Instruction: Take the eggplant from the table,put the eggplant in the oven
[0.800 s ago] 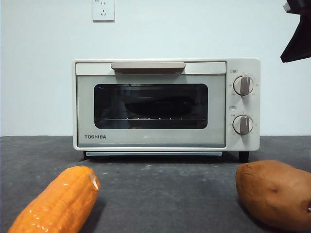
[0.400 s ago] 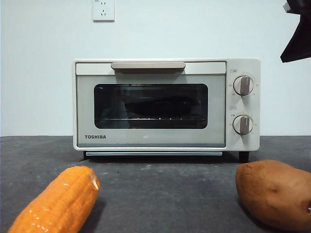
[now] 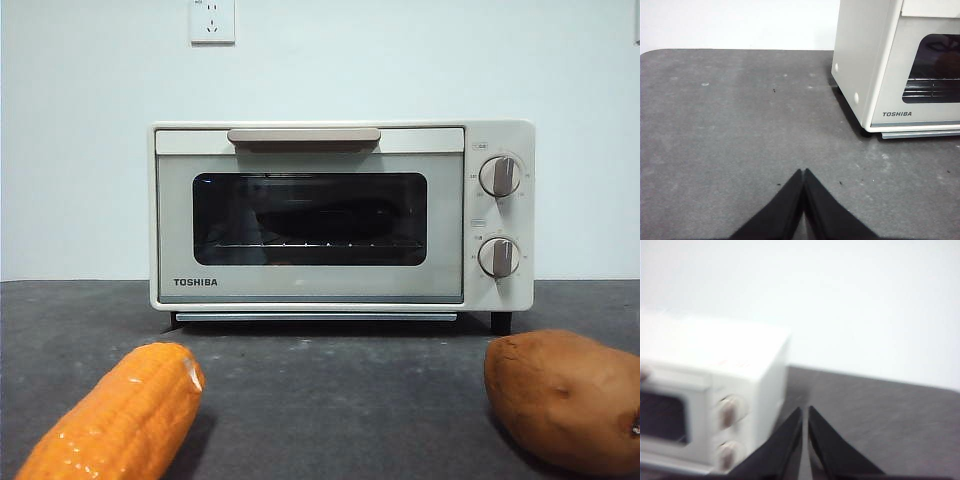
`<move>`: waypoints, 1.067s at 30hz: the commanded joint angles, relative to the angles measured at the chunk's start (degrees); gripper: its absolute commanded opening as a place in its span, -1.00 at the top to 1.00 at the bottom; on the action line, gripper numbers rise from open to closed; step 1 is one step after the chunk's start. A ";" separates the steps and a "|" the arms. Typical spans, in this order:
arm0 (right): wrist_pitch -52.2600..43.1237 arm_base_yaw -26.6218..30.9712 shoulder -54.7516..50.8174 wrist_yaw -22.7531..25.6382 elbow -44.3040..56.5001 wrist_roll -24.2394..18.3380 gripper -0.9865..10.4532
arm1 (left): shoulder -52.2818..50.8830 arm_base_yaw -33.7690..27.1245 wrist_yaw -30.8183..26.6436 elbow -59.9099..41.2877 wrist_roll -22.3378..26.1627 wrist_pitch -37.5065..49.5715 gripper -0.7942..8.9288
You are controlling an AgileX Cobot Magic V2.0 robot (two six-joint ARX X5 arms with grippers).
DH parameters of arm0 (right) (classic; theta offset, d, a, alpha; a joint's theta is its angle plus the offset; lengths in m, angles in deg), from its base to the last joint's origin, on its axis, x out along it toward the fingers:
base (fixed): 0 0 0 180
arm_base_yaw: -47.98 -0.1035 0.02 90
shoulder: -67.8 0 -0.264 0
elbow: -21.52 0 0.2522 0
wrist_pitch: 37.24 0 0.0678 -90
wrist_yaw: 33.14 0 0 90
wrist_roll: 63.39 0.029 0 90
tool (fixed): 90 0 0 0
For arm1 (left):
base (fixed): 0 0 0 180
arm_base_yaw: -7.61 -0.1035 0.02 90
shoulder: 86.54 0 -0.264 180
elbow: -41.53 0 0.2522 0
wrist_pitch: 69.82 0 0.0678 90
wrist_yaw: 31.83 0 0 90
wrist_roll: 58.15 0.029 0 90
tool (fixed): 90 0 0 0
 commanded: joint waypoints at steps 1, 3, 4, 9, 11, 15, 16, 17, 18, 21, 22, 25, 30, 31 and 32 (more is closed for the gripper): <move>-0.24 5.11 -3.85 -2.82 2.25 -0.68 0.82 | -0.02 -0.07 0.02 -0.74 0.28 -0.11 0.82; -0.44 7.89 -6.05 -5.42 4.61 -0.50 0.82 | -0.02 -0.07 0.02 -0.74 0.28 -0.11 0.82; -0.48 8.98 -7.10 -6.82 6.12 0.15 0.82 | -0.02 -0.07 0.02 -0.74 0.28 -0.11 0.82; -0.52 11.06 -11.32 -11.50 14.12 4.37 0.82 | -0.02 -0.07 0.00 -0.74 0.28 -0.11 0.82; -0.52 11.04 -12.83 -11.56 16.87 5.40 0.82 | -0.02 -0.07 0.00 -0.74 0.28 -0.11 0.82; -0.98 11.04 -13.68 -11.56 21.24 6.32 0.82 | -0.02 -0.04 0.00 -0.74 0.28 -0.11 0.82; -0.98 11.04 -13.68 -11.50 22.05 6.47 0.82 | -0.02 -0.07 0.02 -0.74 0.28 -0.11 0.82; -1.03 11.04 -13.68 -11.52 22.64 6.62 0.82 | -0.02 -0.07 0.00 -0.74 0.28 -0.11 0.82; -1.03 11.04 -13.68 -11.56 23.23 6.71 0.82 | -0.02 -0.07 0.00 -0.74 0.28 -0.11 0.82; -0.98 11.04 -13.68 -11.61 24.70 7.67 0.82 | -0.02 -0.07 0.00 -0.74 0.28 -0.11 0.82; -0.79 11.04 -13.68 -11.58 25.00 8.04 0.82 | -0.02 -0.07 0.00 -0.74 0.28 -0.11 0.82; 0.02 11.04 -13.68 -11.58 24.98 8.26 0.82 | -0.02 -0.07 0.00 -0.74 0.28 -0.11 0.82; -0.17 11.04 -13.68 -11.50 24.98 8.52 0.82 | -0.02 -0.07 0.02 -0.74 0.28 -0.11 0.82; -0.22 11.04 -13.68 -11.17 24.98 8.52 0.82 | -0.02 -0.07 0.02 -0.74 0.28 -0.11 0.82; -0.35 11.02 -13.68 -11.02 24.98 8.50 0.82 | -0.02 -0.07 0.00 -0.74 0.28 -0.11 0.82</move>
